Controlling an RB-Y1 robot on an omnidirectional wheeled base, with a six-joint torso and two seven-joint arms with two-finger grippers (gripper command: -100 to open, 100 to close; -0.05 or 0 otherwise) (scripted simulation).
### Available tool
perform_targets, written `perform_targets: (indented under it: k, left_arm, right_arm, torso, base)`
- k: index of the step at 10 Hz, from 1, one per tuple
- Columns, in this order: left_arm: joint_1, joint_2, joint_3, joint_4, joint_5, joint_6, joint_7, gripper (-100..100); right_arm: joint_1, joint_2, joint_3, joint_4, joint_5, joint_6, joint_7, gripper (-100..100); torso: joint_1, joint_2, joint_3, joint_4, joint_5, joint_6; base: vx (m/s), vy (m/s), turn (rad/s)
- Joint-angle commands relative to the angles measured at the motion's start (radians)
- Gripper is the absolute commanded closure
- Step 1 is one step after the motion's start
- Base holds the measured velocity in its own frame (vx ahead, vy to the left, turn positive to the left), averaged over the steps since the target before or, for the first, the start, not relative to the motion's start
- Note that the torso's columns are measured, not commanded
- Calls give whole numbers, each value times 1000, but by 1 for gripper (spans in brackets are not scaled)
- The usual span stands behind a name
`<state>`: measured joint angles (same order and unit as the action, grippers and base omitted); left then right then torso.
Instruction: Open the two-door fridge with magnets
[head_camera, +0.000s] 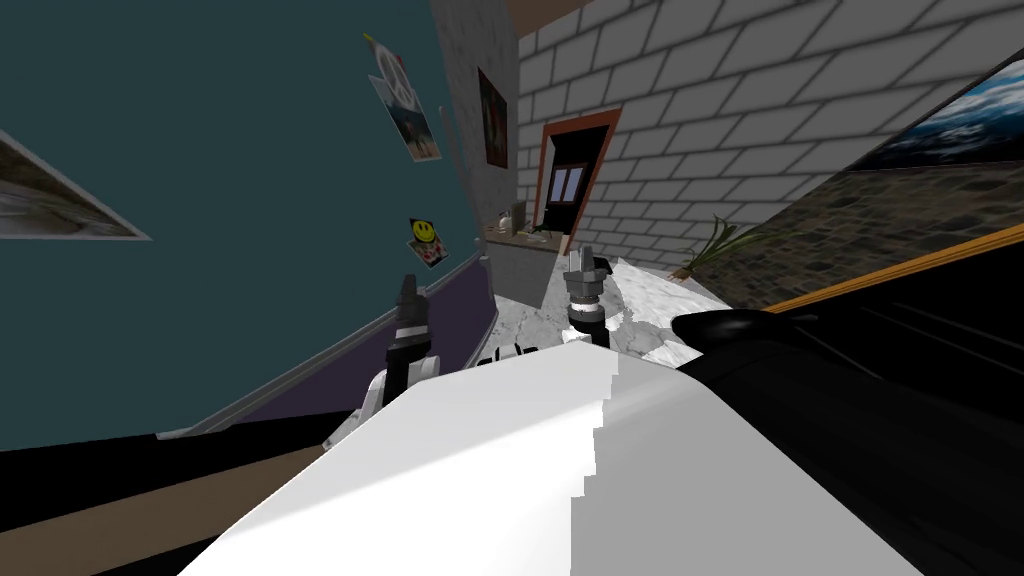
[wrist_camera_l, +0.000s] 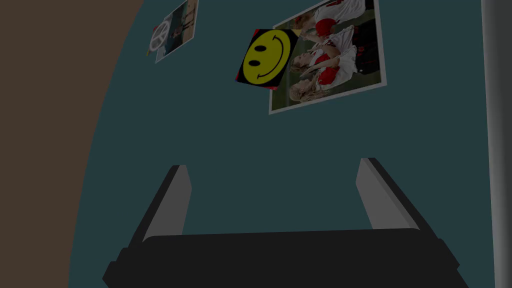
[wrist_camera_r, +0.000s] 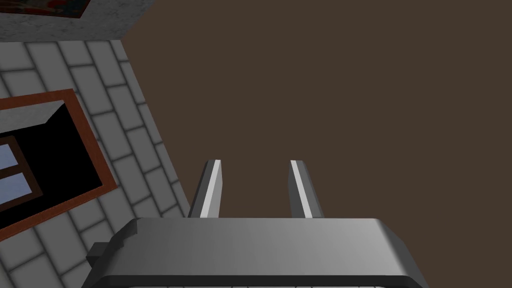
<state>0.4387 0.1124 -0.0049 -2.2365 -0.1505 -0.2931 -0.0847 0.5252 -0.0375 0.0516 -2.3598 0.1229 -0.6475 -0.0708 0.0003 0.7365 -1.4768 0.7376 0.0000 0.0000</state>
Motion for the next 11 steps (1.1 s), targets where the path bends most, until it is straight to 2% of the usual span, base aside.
perform_targets:
  k: [1,2,3,4,5,6,7,8,9,10,11]
  left_arm:
    - [-40,27,15,2,-15,73,-12,-100]
    - [-40,27,15,2,-15,82,-12,-100]
    - [-69,38,27,6,-25,120,-20,-100]
    - [-69,38,27,6,-25,128,-20,-100]
    - [-99,46,39,10,-35,164,-28,-100]
    - [-99,46,39,10,-35,176,-28,-100]
    - [-131,52,52,15,-46,213,-36,-100]
    - [-131,52,52,15,-46,227,-36,-100]
    - [-164,56,66,19,-57,260,-45,-100]
    - [-164,56,66,19,-57,279,-45,-100]
    - [-198,59,79,24,-68,311,-54,-100]
  right_arm:
    - [0,0,0,0,0,0,0,0]
    - [0,0,0,0,0,0,0,0]
    - [0,0,0,0,0,0,0,0]
    - [0,0,0,0,0,0,0,0]
    - [0,0,0,0,0,0,0,0]
    - [0,0,0,0,0,0,0,0]
    - [0,0,0,0,0,0,0,0]
    - [0,0,0,0,0,0,0,0]
    - [0,0,0,0,0,0,0,0]
    - [0,0,0,0,0,0,0,0]
    - [0,0,0,0,0,0,0,0]
  torso:
    - [0,2,1,0,0,0]
    - [0,3,2,1,0,0]
    - [0,4,2,1,0,0]
    - [0,2,1,1,0,0]
    - [0,1,1,0,0,0]
    - [-1,1,0,0,0,0]
    - [0,1,1,0,0,0]
    - [0,1,1,0,0,0]
    - [0,2,1,0,0,0]
    - [-1,1,1,0,0,0]
    - [0,2,1,0,0,0]
  base:
    - [40,-8,-116]
    - [27,-6,-57]
    - [41,-8,-104]
    - [38,-8,-74]
    - [50,-10,-114]
    - [45,-5,-64]
    - [52,-4,-132]
    - [46,0,-67]
    - [50,-12,-107]
    - [43,-8,-86]
    - [50,-3,-175]
